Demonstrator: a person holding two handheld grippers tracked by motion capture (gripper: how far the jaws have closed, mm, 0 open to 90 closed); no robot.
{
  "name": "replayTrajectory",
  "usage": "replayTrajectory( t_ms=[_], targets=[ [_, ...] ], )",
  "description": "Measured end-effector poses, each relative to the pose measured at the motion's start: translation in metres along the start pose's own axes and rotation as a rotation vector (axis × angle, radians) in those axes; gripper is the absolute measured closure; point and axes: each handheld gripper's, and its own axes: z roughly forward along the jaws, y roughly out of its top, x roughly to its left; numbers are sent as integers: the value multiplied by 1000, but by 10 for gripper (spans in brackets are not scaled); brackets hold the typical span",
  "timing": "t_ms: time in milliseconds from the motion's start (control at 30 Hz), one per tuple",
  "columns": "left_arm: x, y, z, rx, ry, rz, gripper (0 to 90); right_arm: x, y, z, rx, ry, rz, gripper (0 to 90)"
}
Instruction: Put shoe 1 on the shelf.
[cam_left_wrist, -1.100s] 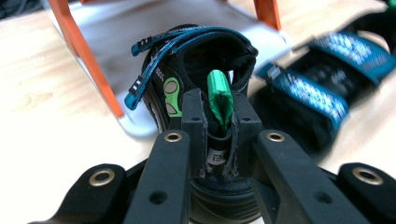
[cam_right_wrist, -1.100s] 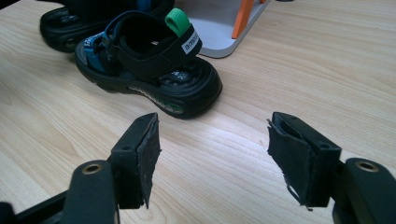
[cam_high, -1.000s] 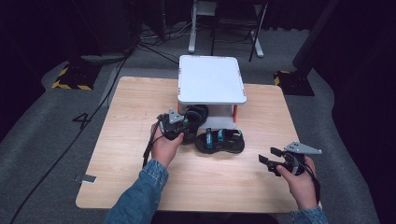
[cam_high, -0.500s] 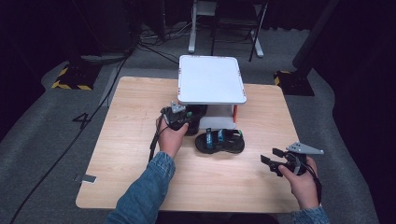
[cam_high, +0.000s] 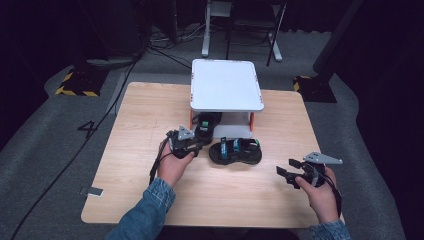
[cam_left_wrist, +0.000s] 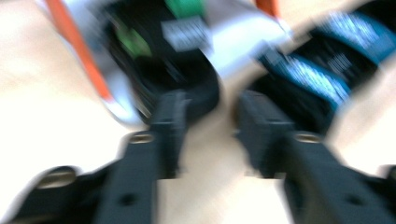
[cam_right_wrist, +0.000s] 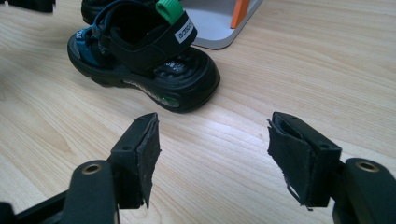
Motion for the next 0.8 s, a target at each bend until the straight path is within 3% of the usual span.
replayTrajectory(
  t_ms=[133, 233, 367, 400, 533, 633, 800],
  targets=[
    [-1, -6, 16, 22, -20, 13, 785, 4, 2, 3, -2, 10, -12, 346],
    [1, -7, 23, 22, -5, 17, 820, 5, 1, 3, 4, 7, -15, 347],
    [10, -3, 34, -29, 25, 14, 838, 5, -4, 1, 15, -7, -11, 346],
    [12, -1, 35, -27, 10, 2, 861, 5, -6, 1, 19, -9, -9, 347],
    [17, 5, 45, -36, 18, 29, 777, 2, -12, -1, 29, -27, 5, 346],
    [22, 7, 57, -82, 18, 10, 671, 1, -18, -3, 41, -33, 13, 346],
    [29, 16, 70, -94, 5, -8, 595, -3, -25, -10, 41, -49, 30, 346]
  ],
)
